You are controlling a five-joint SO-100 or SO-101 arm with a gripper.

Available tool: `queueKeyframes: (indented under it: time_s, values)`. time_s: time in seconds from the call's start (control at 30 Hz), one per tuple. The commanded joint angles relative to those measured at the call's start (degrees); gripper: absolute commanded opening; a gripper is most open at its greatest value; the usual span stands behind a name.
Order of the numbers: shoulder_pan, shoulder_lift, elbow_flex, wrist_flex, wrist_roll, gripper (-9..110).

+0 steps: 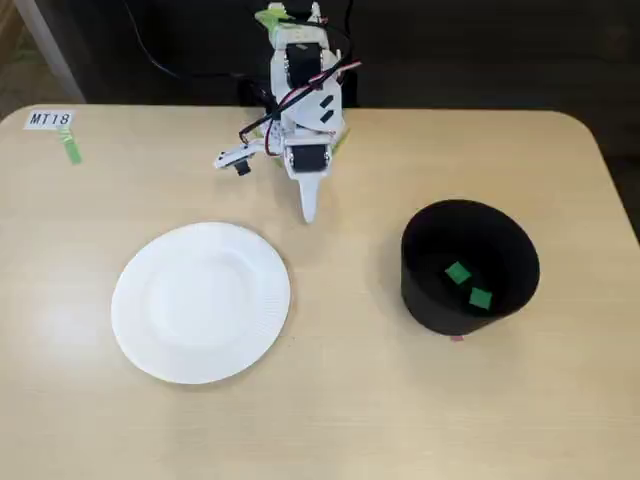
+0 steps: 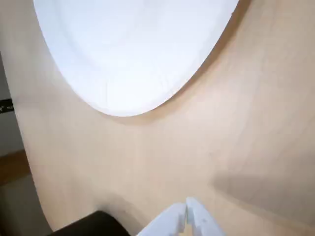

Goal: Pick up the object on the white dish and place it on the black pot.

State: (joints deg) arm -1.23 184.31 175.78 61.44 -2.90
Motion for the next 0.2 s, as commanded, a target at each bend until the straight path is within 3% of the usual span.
queueKeyframes:
  time_s: [0.0,0.17]
  values:
    - [-0.4,6.5,-0.2,0.4,-0.6,0]
    - [-0.4,6.5,-0.2,0.4,-0.6,0]
